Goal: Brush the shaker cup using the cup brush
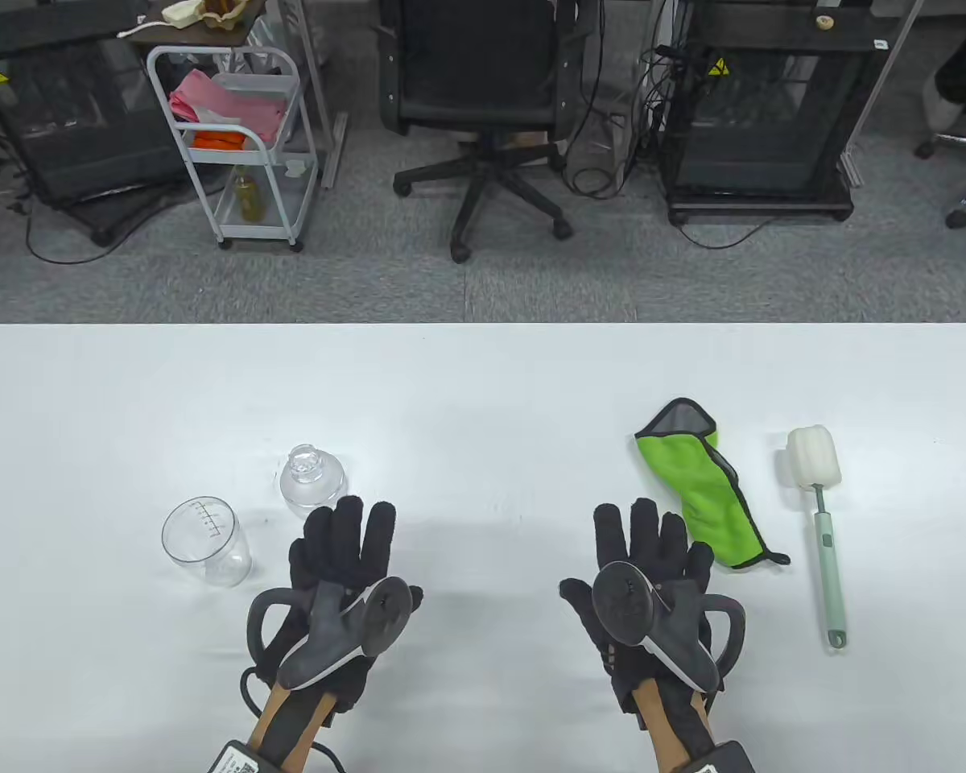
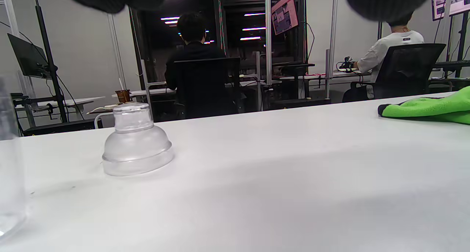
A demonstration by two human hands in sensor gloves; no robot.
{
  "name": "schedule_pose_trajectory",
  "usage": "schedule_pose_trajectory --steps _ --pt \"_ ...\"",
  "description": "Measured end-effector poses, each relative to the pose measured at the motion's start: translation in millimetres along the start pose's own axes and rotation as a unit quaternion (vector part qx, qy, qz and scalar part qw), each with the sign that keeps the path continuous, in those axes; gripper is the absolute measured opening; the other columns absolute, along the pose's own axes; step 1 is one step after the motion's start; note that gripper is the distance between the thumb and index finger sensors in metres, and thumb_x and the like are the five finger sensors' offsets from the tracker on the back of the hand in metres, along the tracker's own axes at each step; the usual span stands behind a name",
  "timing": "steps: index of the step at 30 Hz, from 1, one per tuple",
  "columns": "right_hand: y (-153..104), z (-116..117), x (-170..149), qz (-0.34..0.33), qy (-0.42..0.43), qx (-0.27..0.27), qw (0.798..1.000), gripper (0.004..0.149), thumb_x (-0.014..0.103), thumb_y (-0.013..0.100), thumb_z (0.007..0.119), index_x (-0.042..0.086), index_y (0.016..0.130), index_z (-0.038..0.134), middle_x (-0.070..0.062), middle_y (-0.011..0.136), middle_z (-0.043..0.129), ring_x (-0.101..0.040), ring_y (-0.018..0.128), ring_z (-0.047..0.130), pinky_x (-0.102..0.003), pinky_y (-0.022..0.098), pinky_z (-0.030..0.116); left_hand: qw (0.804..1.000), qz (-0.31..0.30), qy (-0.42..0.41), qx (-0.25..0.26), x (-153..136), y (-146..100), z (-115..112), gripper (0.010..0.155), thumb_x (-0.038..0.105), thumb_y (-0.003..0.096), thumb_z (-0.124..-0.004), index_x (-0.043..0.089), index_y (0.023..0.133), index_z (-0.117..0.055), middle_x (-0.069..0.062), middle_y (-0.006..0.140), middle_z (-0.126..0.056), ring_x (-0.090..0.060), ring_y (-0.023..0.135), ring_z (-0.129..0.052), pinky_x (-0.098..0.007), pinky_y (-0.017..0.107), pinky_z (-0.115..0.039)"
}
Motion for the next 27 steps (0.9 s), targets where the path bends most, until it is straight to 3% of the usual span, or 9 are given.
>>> schedule_pose_trajectory --steps 9,12,21,24,27 --pt "2 1 0 -0.006 0.01 0.0 1.0 0.085 0.064 0.037 0.074 0.029 0.106 0.04 -0.02 0.113 0.041 -0.053 0.099 0.052 -0.072 0.067 0.045 1.0 -0.004 -0.001 0.0 1 0 -1 0.095 0.064 0.0431 -0.067 0.02 0.111 -0.017 -0.026 0.12 -0.028 -0.063 0.106 -0.046 -0.072 0.069 -0.053" --pt "2 1 0 -0.008 0.01 -0.007 1.0 0.085 0.064 0.036 0.074 0.028 0.106 0.042 -0.021 0.113 0.044 -0.051 0.096 0.06 -0.064 0.065 0.06 1.0 -0.01 -0.002 -0.003 3 1 -3 0.095 0.064 0.0431 -0.067 0.02 0.111 -0.017 -0.026 0.12 -0.028 -0.063 0.106 -0.047 -0.072 0.068 -0.054" --pt "6 -1 -2 -0.001 0.001 -0.023 1.0 0.082 0.063 0.037 0.075 0.027 0.105 0.047 -0.019 0.11 0.058 -0.046 0.09 0.075 -0.058 0.061 0.07 1.0 -0.018 -0.006 0.006 6 -1 0 0.094 0.064 0.0431 -0.067 0.02 0.111 -0.018 -0.026 0.12 -0.029 -0.062 0.106 -0.049 -0.072 0.068 -0.054" --pt "12 -1 -1 -0.001 -0.036 -0.029 0.999 0.08 0.062 0.037 0.076 0.027 0.105 0.05 -0.02 0.109 0.059 -0.045 0.088 0.077 -0.057 0.059 0.072 1.0 -0.02 -0.009 0.009 6 -1 2 0.094 0.064 0.0431 -0.067 0.02 0.111 -0.018 -0.026 0.12 -0.03 -0.062 0.106 -0.049 -0.072 0.068 -0.054" --pt "27 -3 -4 0.019 -0.139 -0.033 0.99 0.08 0.062 0.036 0.076 0.028 0.104 0.052 -0.017 0.109 0.061 -0.042 0.087 0.08 -0.055 0.058 0.074 1.0 -0.021 -0.004 0.013 8 -1 4 0.094 0.064 0.0431 -0.067 0.02 0.111 -0.018 -0.025 0.12 -0.03 -0.062 0.106 -0.05 -0.072 0.068 -0.054"
Point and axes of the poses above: the tracker on the back of each hand, its own x axis roughly to the thumb side, its own y axis roughly from the wrist to the fingertips, z = x × y, the point moved 3 cm from there along y, roughly from the wrist to the fingertips
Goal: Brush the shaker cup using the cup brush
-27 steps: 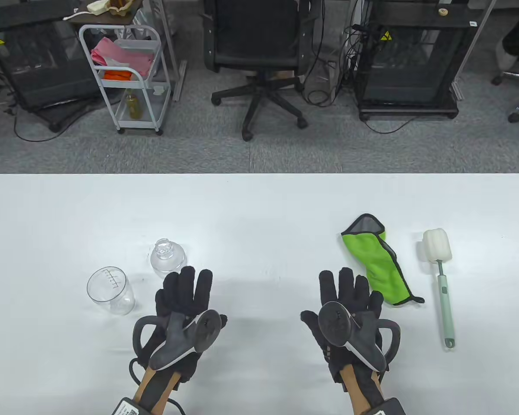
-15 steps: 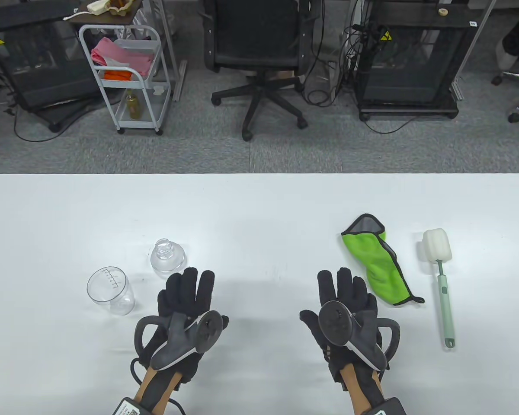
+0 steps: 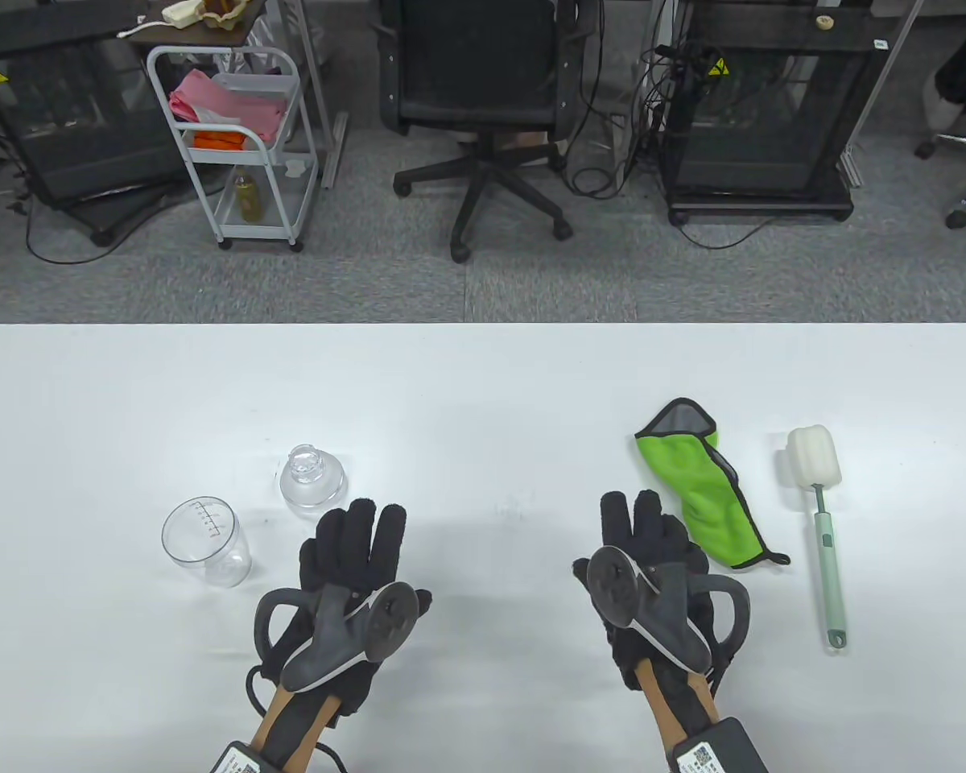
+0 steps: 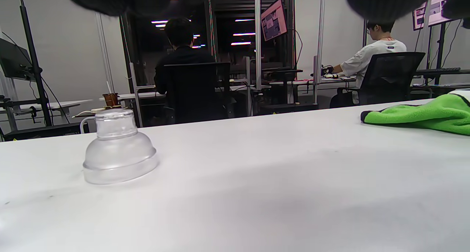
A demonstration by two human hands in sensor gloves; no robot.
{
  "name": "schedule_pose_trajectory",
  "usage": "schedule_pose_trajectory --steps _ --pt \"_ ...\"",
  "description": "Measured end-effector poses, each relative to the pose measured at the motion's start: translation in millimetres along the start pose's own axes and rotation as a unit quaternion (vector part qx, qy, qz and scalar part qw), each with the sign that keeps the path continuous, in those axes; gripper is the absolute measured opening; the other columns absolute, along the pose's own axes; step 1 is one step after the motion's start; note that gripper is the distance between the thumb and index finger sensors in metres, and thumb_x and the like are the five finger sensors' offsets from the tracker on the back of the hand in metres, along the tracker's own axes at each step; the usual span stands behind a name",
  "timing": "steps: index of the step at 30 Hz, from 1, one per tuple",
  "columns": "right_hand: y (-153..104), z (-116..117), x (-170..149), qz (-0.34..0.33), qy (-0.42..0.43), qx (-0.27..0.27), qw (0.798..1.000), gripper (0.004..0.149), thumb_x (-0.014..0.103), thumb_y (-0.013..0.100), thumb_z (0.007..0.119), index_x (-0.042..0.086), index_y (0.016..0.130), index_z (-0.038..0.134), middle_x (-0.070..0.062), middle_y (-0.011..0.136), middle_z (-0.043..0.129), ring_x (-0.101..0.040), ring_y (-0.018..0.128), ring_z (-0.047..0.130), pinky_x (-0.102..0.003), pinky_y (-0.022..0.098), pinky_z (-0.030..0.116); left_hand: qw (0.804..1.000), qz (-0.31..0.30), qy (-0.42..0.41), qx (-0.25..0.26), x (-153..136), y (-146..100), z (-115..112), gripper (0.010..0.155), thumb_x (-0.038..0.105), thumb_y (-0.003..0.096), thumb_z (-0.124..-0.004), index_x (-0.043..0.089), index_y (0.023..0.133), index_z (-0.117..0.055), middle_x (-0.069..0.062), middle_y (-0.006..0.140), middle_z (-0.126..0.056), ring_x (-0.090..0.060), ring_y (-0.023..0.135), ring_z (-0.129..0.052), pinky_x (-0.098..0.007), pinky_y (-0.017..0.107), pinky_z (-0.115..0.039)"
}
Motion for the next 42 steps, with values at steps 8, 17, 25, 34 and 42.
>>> schedule_pose_trajectory --steps 8,17,25,34,42 --pt "46 15 -92 0.146 -0.112 0.065 0.981 0.08 0.062 0.036 0.071 0.025 0.104 0.052 -0.017 0.108 0.064 -0.042 0.085 0.082 -0.055 0.057 0.074 1.0 -0.008 -0.006 0.018 1 -1 6 0.094 0.063 0.0431 -0.067 0.021 0.111 -0.019 -0.025 0.12 -0.031 -0.061 0.106 -0.05 -0.072 0.068 -0.053" --pt "55 89 -197 0.287 -0.153 0.166 0.931 0.075 0.056 0.039 0.068 0.02 0.103 0.054 -0.017 0.107 0.066 -0.042 0.086 0.081 -0.055 0.058 0.073 1.0 -0.005 0.001 0.01 3 0 5 0.094 0.063 0.043 -0.067 0.021 0.111 -0.019 -0.025 0.12 -0.031 -0.061 0.106 -0.051 -0.072 0.068 -0.054" --pt "49 137 -234 0.346 -0.107 0.223 0.905 0.068 0.054 0.039 0.067 0.018 0.097 0.065 -0.015 0.093 0.079 -0.033 0.065 0.088 -0.044 0.044 0.08 1.0 -0.003 0.003 0.001 4 3 3 0.093 0.063 0.0431 -0.067 0.021 0.111 -0.019 -0.024 0.12 -0.032 -0.061 0.106 -0.051 -0.072 0.068 -0.054" --pt "46 143 -234 0.368 -0.062 0.236 0.897 0.055 0.05 0.04 0.071 0.018 0.085 0.072 -0.007 0.076 0.088 -0.027 0.051 0.091 -0.039 0.037 0.082 1.0 -0.002 0.006 -0.003 5 4 2 0.094 0.064 0.0431 -0.067 0.021 0.111 -0.018 -0.024 0.12 -0.031 -0.061 0.106 -0.051 -0.072 0.068 -0.054" --pt "46 98 -224 0.358 0.032 0.145 0.922 0.056 0.051 0.039 0.074 0.016 0.081 0.07 -0.008 0.072 0.086 -0.03 0.053 0.091 -0.042 0.039 0.082 1.0 -0.004 0.002 0.006 7 2 8 0.094 0.064 0.0431 -0.067 0.02 0.111 -0.018 -0.024 0.12 -0.032 -0.06 0.106 -0.052 -0.072 0.068 -0.054"
Point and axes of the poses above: the tracker on the back of each hand, its own x axis roughly to the thumb side, its own y axis roughly from the wrist to the fingertips, z = x × y, the point moved 3 cm from there along y, roughly from the wrist to the fingertips
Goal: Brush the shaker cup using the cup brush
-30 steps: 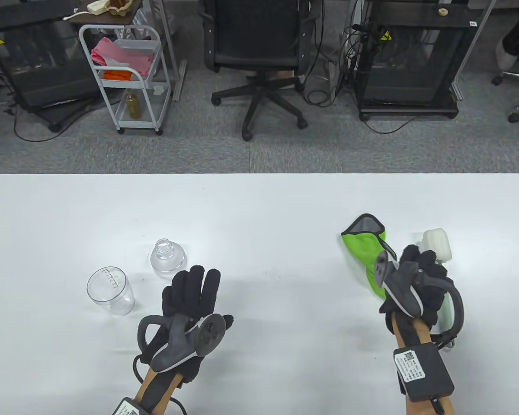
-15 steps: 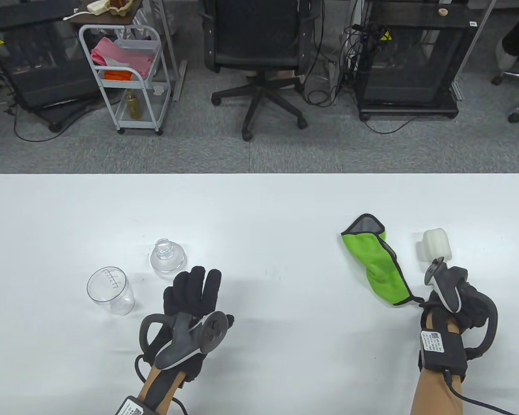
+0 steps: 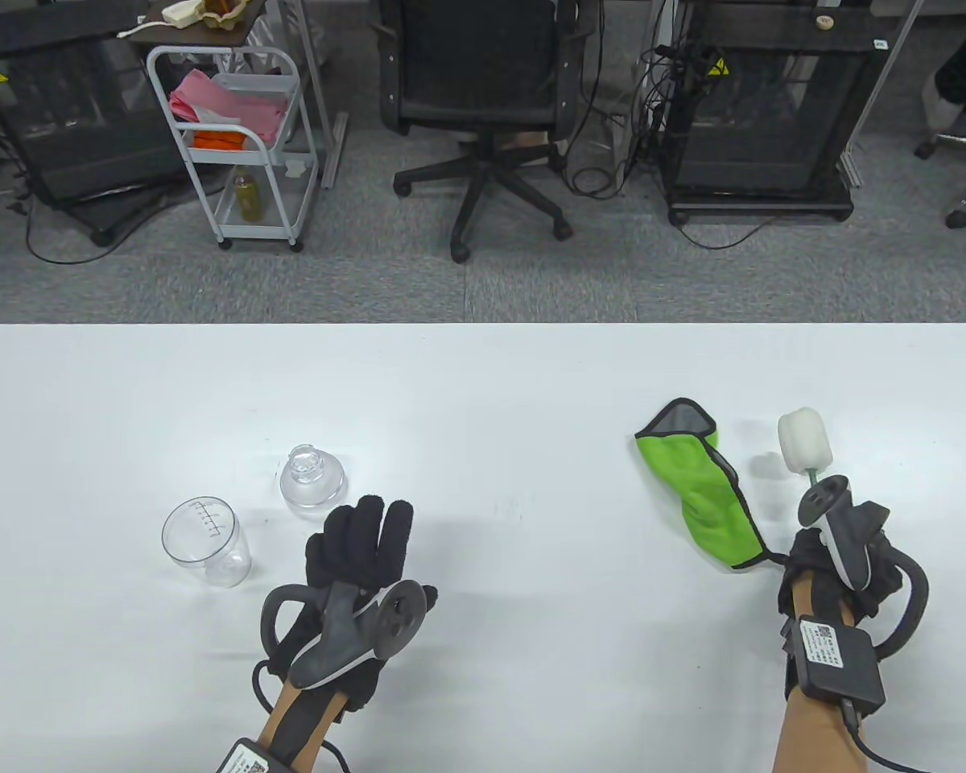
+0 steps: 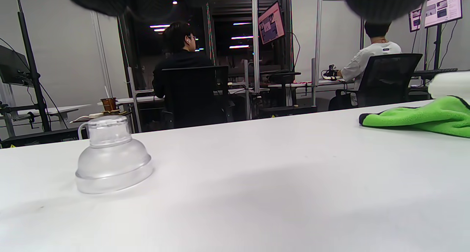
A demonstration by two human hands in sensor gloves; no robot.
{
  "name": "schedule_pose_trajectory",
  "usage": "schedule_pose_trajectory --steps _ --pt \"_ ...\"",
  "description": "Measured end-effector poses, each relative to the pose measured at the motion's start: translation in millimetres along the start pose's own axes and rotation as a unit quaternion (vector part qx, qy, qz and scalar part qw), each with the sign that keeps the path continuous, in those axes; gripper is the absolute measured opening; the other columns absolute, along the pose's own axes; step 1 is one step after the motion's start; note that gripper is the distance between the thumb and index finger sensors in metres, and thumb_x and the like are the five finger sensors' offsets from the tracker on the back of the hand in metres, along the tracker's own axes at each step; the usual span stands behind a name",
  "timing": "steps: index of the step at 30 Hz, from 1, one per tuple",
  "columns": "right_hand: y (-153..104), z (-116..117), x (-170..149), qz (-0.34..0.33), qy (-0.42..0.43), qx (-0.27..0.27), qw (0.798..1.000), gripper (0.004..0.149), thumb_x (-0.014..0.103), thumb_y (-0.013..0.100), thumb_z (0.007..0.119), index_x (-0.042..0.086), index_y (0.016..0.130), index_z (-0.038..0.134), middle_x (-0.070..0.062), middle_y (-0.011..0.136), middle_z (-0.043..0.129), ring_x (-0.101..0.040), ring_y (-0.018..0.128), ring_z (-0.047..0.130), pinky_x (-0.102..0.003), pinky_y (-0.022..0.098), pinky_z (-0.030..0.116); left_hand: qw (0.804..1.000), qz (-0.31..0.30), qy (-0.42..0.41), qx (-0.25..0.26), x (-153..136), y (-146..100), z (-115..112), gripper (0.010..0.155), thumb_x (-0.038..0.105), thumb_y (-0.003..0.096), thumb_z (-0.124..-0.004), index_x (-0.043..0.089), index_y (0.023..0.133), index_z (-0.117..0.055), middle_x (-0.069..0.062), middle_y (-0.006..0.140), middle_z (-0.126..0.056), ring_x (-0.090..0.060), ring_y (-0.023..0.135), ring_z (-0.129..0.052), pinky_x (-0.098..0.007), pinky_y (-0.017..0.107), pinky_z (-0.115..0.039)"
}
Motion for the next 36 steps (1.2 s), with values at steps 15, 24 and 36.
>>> schedule_pose_trajectory --steps 15,24,36 --pt "-116 -125 84 -0.228 0.166 -0.078 0.956 0.054 0.039 0.035 0.084 0.012 0.08 0.074 -0.021 0.079 0.09 -0.03 0.047 0.11 -0.037 0.03 0.102 0.999 0.001 -0.028 0.031 -5 -11 20 0.095 0.064 0.0429 -0.067 0.02 0.11 -0.018 -0.022 0.12 -0.037 -0.059 0.106 -0.056 -0.071 0.068 -0.056" --pt "-200 -137 122 -0.353 0.216 -0.117 0.903 0.055 0.041 0.038 0.076 0.022 0.089 0.07 -0.015 0.082 0.09 -0.025 0.042 0.103 -0.037 0.03 0.093 0.999 0.0 -0.025 0.035 -6 -14 21 0.095 0.064 0.043 -0.067 0.019 0.11 -0.017 -0.021 0.12 -0.039 -0.058 0.106 -0.057 -0.071 0.068 -0.056" --pt "-219 -42 125 -0.381 0.237 -0.022 0.893 0.055 0.044 0.039 0.072 0.018 0.087 0.072 -0.01 0.072 0.094 -0.026 0.041 0.101 -0.038 0.03 0.091 0.998 0.0 -0.042 0.049 -10 -16 20 0.095 0.064 0.0424 -0.068 0.021 0.11 -0.018 -0.019 0.12 -0.04 -0.055 0.107 -0.057 -0.07 0.069 -0.057"
Point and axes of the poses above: the tracker on the back of each hand, its own x axis roughly to the thumb side, its own y axis roughly from the wrist to the fingertips, z = x × y, the point moved 3 cm from there along y, roughly from the wrist to the fingertips
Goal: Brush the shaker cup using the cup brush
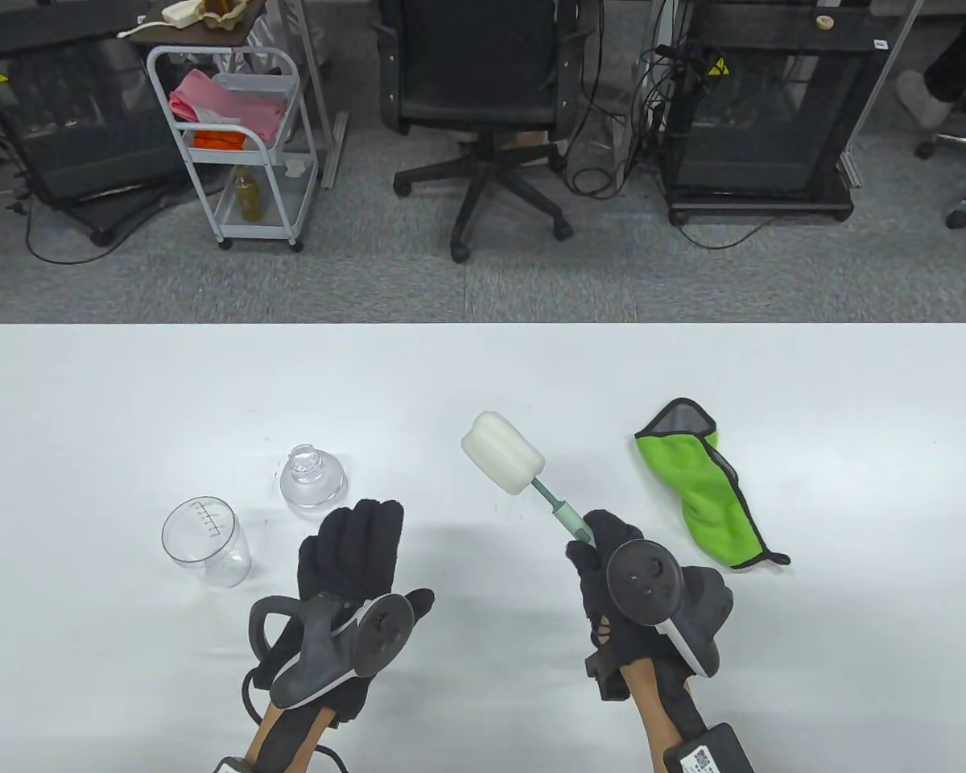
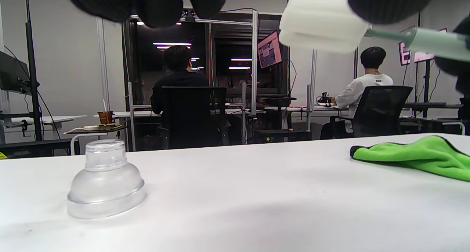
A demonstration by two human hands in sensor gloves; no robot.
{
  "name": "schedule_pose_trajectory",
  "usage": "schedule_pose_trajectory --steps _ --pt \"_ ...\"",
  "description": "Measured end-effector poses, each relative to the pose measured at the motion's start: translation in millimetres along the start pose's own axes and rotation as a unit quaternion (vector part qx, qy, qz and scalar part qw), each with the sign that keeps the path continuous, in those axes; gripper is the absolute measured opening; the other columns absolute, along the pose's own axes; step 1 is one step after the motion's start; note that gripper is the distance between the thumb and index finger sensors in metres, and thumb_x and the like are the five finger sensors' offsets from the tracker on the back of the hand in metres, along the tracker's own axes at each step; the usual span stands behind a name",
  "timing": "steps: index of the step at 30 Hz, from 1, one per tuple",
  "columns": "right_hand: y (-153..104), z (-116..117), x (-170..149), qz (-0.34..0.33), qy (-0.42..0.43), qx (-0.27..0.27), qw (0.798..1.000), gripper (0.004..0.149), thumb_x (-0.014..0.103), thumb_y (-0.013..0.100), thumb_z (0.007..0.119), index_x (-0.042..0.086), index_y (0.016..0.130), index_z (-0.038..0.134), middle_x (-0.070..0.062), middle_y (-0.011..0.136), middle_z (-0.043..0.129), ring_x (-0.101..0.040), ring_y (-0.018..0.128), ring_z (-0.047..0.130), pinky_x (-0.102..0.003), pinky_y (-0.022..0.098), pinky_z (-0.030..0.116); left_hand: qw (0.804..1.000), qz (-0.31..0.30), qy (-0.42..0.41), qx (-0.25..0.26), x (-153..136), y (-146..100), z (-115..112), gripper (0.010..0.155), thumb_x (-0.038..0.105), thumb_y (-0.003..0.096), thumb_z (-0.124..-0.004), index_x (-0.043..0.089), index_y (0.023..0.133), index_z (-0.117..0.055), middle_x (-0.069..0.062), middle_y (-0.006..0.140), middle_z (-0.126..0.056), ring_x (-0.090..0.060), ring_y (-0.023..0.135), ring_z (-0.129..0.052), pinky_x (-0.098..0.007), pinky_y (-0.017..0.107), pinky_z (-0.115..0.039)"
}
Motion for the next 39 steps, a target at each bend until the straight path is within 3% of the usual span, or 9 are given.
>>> schedule_pose_trajectory --steps 4,9,16,17,20,23,26,33,39 --pt "-3 2 -3 -0.008 -0.008 0.011 1.0 0.055 0.046 0.04 0.071 0.02 0.088 0.07 -0.008 0.073 0.093 -0.024 0.042 0.101 -0.036 0.031 0.092 0.998 0.033 -0.03 0.034 -22 -2 11 0.096 0.066 0.0405 -0.07 0.023 0.111 -0.021 -0.016 0.122 -0.038 -0.055 0.109 -0.053 -0.072 0.07 -0.053" --pt "-2 -4 -11 -0.003 0.016 0.004 1.0 0.055 0.045 0.04 0.071 0.02 0.088 0.07 -0.008 0.074 0.093 -0.025 0.043 0.101 -0.037 0.031 0.092 0.981 0.136 -0.121 0.072 -95 -3 17 0.106 0.071 0.0356 -0.075 0.022 0.111 -0.019 -0.016 0.123 -0.027 -0.059 0.11 -0.041 -0.076 0.07 -0.045" --pt "1 -4 -17 0.001 0.022 0.006 1.0 0.055 0.046 0.04 0.072 0.02 0.088 0.071 -0.009 0.074 0.093 -0.026 0.043 0.102 -0.037 0.031 0.092 0.936 0.26 -0.23 0.055 -196 -33 -26 0.133 0.075 0.0229 -0.086 0.017 0.106 0.0 -0.015 0.121 -0.007 -0.056 0.113 -0.029 -0.074 0.074 -0.044" --pt "1 -3 -16 -0.001 0.021 0.009 1.0 0.055 0.046 0.04 0.073 0.02 0.088 0.071 -0.009 0.074 0.093 -0.025 0.043 0.102 -0.037 0.031 0.092 0.922 0.271 -0.267 0.071 -209 -39 -37 0.134 0.075 0.0211 -0.087 0.015 0.106 -0.003 -0.017 0.12 -0.012 -0.054 0.113 -0.038 -0.071 0.073 -0.052" --pt "-1 -1 -11 -0.015 0.023 0.017 0.999 0.054 0.046 0.04 0.073 0.02 0.088 0.072 -0.009 0.074 0.094 -0.026 0.043 0.102 -0.037 0.031 0.092 0.886 0.301 -0.346 0.061 -234 -53 -69 0.137 0.071 0.0197 -0.092 0.014 0.105 -0.001 -0.017 0.119 -0.009 -0.052 0.113 -0.036 -0.069 0.074 -0.052" --pt "-2 0 -7 -0.023 0.018 0.017 0.999 0.054 0.046 0.04 0.074 0.021 0.088 0.072 -0.008 0.074 0.094 -0.025 0.043 0.102 -0.037 0.031 0.092 0.868 0.306 -0.39 0.028 -245 -58 -90 0.139 0.066 0.0196 -0.096 0.015 0.104 0.002 -0.015 0.119 -0.006 -0.052 0.114 -0.031 -0.068 0.076 -0.047" --pt "-1 0 -6 -0.024 0.022 0.016 0.999 0.054 0.047 0.039 0.074 0.021 0.087 0.073 -0.009 0.074 0.094 -0.026 0.043 0.102 -0.037 0.031 0.092 0.853 0.306 -0.42 0.04 -248 -56 -99 0.139 0.064 0.0186 -0.099 0.015 0.105 -0.001 -0.014 0.12 -0.01 -0.049 0.115 -0.037 -0.066 0.076 -0.049" --pt "-1 -2 -7 -0.024 0.032 0.011 0.999 0.055 0.047 0.04 0.075 0.021 0.088 0.072 -0.009 0.075 0.094 -0.026 0.044 0.102 -0.037 0.032 0.092 0.837 0.314 -0.449 0.016 -251 -45 -119 0.133 0.06 0.0198 -0.102 0.024 0.108 -0.008 -0.004 0.123 -0.022 -0.053 0.114 -0.035 -0.07 0.075 -0.048" --pt "-1 -1 -7 -0.025 0.027 0.014 0.999 0.055 0.047 0.04 0.075 0.021 0.088 0.072 -0.009 0.075 0.094 -0.026 0.044 0.102 -0.037 0.032 0.092 0.84 0.333 -0.429 0.009 -254 -35 -124 0.12 0.056 0.0241 -0.103 0.038 0.107 -0.019 0.012 0.121 -0.047 -0.045 0.118 -0.042 -0.068 0.076 -0.046"
Point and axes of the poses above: the tracker on the back of each hand, its own x axis roughly to the thumb side, its own y axis roughly from the wrist to the fingertips, z = x × y, the point moved 3 cm from there along y, roughly from the wrist to the fingertips
